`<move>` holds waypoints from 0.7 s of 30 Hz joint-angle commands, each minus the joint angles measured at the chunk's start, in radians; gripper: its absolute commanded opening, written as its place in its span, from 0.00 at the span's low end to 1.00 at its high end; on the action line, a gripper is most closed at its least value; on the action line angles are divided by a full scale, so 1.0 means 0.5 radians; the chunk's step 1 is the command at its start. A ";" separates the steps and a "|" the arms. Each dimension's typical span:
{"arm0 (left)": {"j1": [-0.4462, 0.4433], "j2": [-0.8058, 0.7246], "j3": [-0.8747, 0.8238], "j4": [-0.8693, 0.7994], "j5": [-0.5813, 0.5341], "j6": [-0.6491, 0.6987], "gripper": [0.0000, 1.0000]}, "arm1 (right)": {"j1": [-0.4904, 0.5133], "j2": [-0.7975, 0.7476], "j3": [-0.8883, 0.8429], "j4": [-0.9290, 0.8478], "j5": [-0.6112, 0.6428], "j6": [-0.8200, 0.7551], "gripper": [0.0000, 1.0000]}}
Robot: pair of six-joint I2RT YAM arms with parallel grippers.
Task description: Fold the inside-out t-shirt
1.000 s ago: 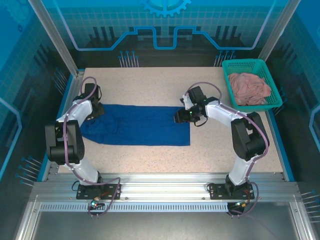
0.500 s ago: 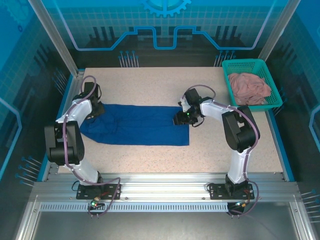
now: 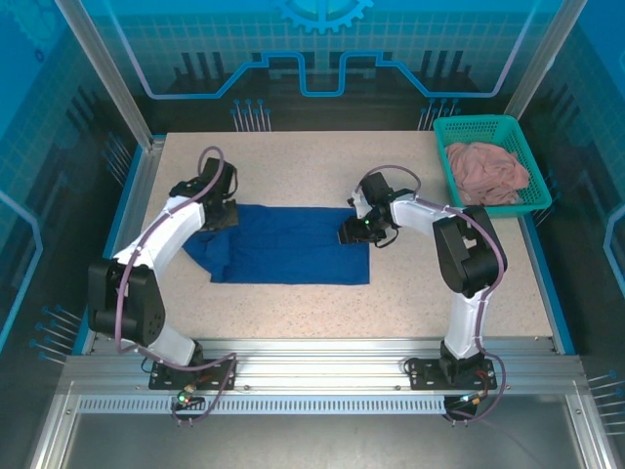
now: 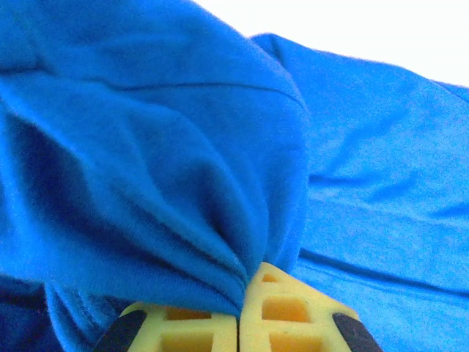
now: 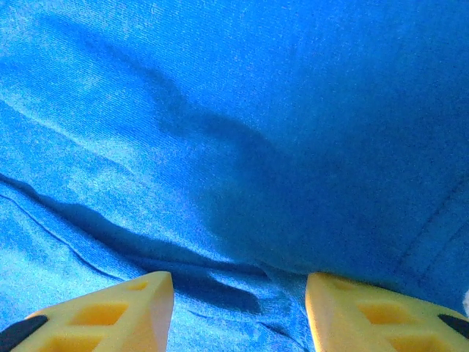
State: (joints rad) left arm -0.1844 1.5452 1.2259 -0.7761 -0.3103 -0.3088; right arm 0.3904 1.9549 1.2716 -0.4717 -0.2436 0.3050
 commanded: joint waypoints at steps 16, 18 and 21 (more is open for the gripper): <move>-0.593 0.462 0.608 -0.263 0.369 -0.382 0.00 | 0.014 0.056 -0.015 0.023 -0.104 -0.021 0.52; -0.611 0.504 0.627 -0.215 0.471 -0.425 0.00 | 0.014 0.054 -0.015 0.023 -0.106 -0.021 0.52; -0.632 0.558 0.669 -0.187 0.543 -0.466 0.00 | 0.011 0.052 -0.019 0.023 -0.106 -0.021 0.52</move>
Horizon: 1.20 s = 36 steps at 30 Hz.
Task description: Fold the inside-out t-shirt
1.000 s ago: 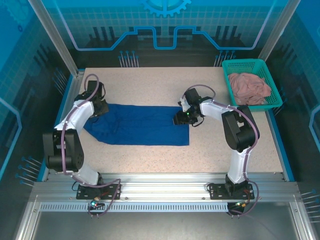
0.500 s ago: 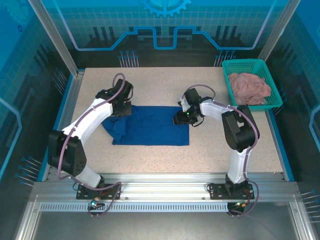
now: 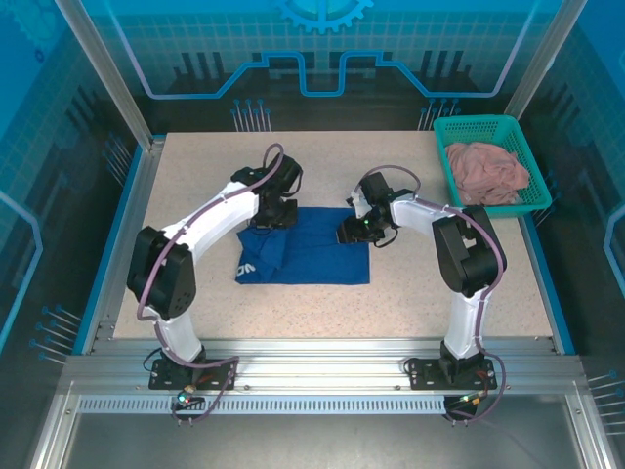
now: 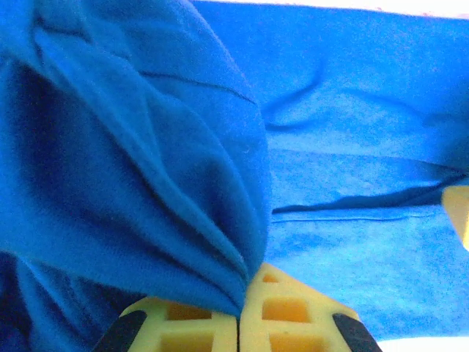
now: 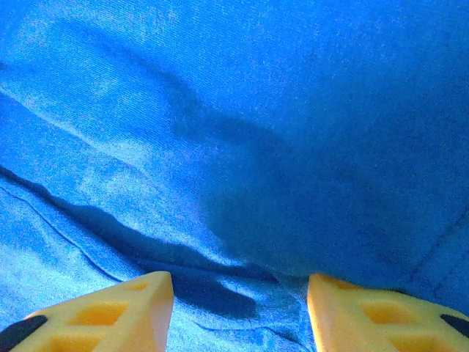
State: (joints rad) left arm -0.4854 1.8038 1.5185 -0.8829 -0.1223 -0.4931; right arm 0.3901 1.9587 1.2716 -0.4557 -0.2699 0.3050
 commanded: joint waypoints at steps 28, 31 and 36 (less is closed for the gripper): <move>-0.106 0.212 0.132 0.337 0.312 -0.345 0.00 | -0.031 -0.142 -0.071 0.022 -0.136 0.031 0.53; -0.149 0.310 0.135 0.521 0.372 -0.477 0.07 | -0.087 -0.345 -0.165 0.061 -0.199 0.089 0.54; -0.336 0.552 0.347 0.821 0.535 -0.695 0.49 | -0.270 -0.755 -0.408 -0.009 -0.101 0.134 0.55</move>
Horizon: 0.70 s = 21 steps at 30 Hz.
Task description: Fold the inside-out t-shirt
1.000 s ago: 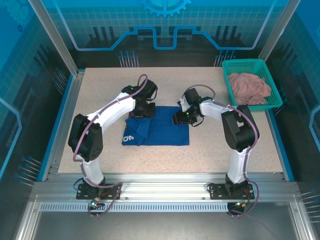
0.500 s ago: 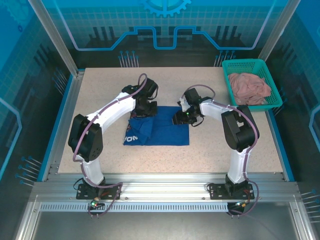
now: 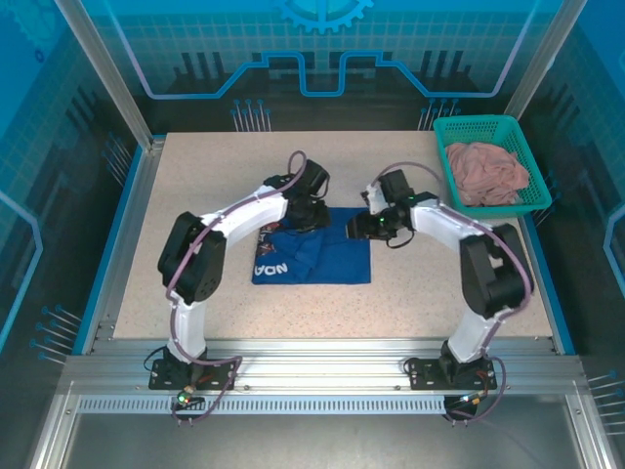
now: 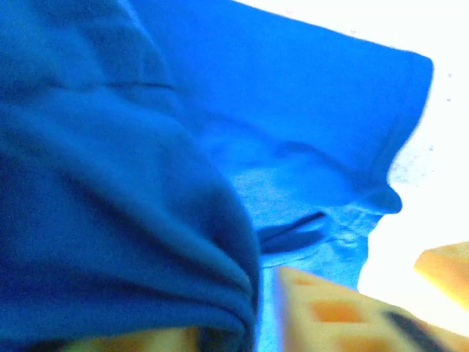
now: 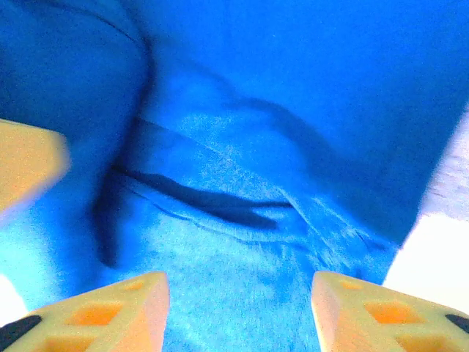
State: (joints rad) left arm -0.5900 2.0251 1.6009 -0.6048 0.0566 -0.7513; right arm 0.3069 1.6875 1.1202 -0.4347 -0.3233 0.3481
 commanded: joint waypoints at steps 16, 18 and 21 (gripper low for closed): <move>0.188 -0.912 -0.870 0.511 0.379 0.333 0.97 | -0.122 -0.316 -0.146 0.082 0.213 0.124 0.60; 0.287 -0.938 -1.002 0.481 0.360 0.316 0.96 | -0.054 -0.173 -0.038 0.127 0.196 0.147 0.61; 0.315 -0.841 -0.991 0.398 0.320 0.356 0.96 | 0.002 0.057 0.116 0.170 0.235 0.185 0.61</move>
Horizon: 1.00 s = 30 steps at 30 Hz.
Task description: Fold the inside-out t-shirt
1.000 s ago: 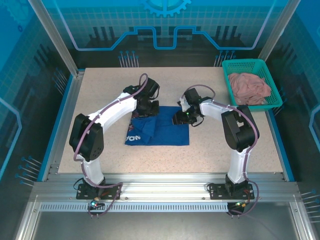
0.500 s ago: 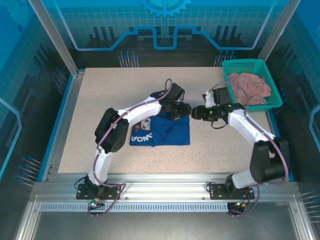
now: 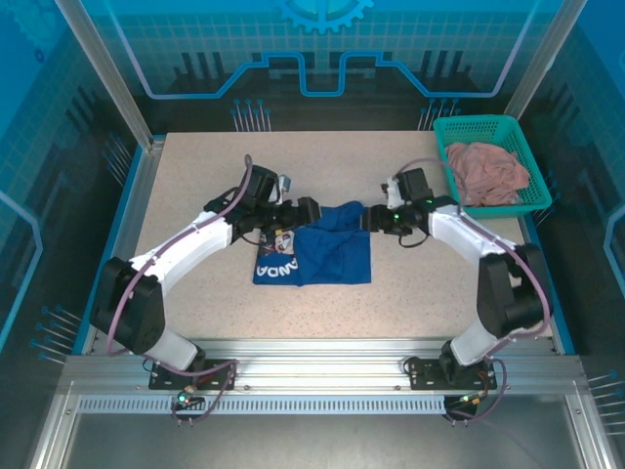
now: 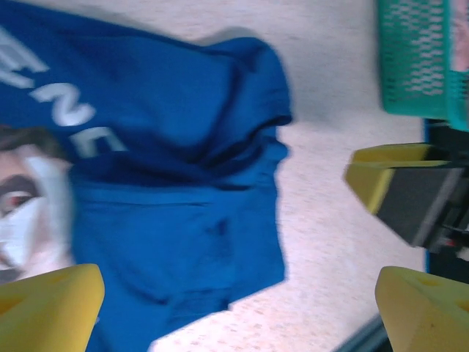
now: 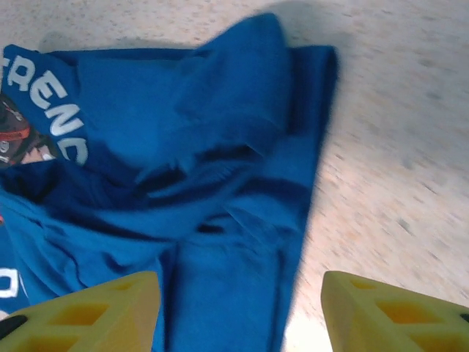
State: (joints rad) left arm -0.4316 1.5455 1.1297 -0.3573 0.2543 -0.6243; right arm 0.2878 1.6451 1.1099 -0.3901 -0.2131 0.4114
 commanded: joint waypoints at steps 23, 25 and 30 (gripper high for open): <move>-0.455 0.518 0.035 0.514 0.294 0.176 0.57 | -0.052 0.868 0.848 -0.177 0.028 -0.015 0.25; -0.551 0.572 0.094 0.539 0.303 0.223 0.58 | -0.078 0.895 0.897 -0.218 0.034 -0.040 0.26; -0.740 0.721 0.333 0.455 0.315 0.382 0.68 | -0.174 0.898 1.049 -0.364 -0.013 -0.111 0.40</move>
State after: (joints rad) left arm -0.7704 1.8729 1.2297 -0.1329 0.3759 -0.5106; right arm 0.2321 2.0895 1.5791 -0.4938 -0.1947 0.3908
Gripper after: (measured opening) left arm 0.663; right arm 0.381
